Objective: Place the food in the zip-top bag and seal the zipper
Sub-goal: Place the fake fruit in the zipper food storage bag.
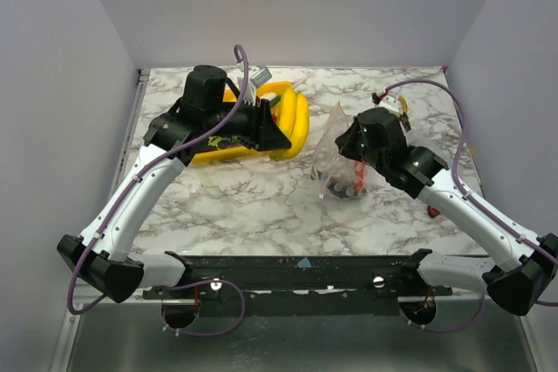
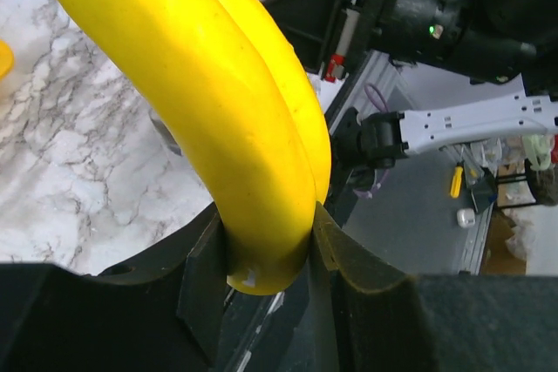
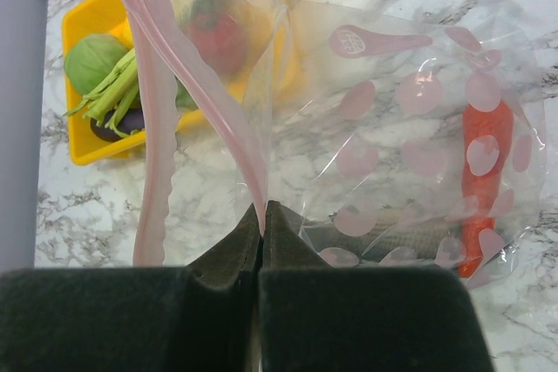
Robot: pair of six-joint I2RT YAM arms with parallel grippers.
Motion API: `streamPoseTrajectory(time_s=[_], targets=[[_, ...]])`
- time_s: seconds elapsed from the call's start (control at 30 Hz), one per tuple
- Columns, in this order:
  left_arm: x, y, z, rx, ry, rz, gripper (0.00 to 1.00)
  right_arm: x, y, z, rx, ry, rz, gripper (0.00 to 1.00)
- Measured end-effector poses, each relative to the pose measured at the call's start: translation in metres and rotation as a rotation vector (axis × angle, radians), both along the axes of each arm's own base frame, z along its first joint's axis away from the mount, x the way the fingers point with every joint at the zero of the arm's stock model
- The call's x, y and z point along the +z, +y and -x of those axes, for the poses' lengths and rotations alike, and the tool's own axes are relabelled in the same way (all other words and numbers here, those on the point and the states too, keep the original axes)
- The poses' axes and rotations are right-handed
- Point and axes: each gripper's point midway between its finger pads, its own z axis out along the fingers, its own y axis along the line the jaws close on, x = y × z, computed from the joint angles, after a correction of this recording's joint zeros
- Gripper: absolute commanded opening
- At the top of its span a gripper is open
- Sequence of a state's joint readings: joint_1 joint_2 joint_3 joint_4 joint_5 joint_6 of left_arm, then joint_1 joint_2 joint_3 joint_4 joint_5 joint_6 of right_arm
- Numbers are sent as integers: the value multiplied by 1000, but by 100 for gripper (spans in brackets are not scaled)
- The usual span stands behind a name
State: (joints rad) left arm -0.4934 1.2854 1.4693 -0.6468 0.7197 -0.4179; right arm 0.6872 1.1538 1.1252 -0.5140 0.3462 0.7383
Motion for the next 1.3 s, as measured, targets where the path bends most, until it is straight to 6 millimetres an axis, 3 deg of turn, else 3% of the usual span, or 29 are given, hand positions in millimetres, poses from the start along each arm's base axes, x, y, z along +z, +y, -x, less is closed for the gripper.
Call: streamPoseTrajectory(time_s=[0.17,0.47,0.63,0.73,0.87,0.97,1.13,1.3], targets=[[0,-4,22,-65,17,-63,0,-3,0,-5,-3,-3,27,1],[-25,-19,60,-163,150,-142,0,-3,5,-17,36,-34,103,1],[-32,-24,61,-157,220,-160,0,8,12,-19,87,-80,94,1],[-41,-37,48,-160,281,-192,0,17,16,-17,118,-110,77,1],[-62,-56,42,-171,379,-224,0,25,21,-14,161,-134,61,1],[-74,-59,46,-173,441,-237,0,25,24,-10,192,-142,59,1],[-72,-56,45,-177,311,-298,0,22,25,-4,234,-149,74,1],[-60,-42,64,-275,122,-329,0,27,30,0,300,-177,87,1]])
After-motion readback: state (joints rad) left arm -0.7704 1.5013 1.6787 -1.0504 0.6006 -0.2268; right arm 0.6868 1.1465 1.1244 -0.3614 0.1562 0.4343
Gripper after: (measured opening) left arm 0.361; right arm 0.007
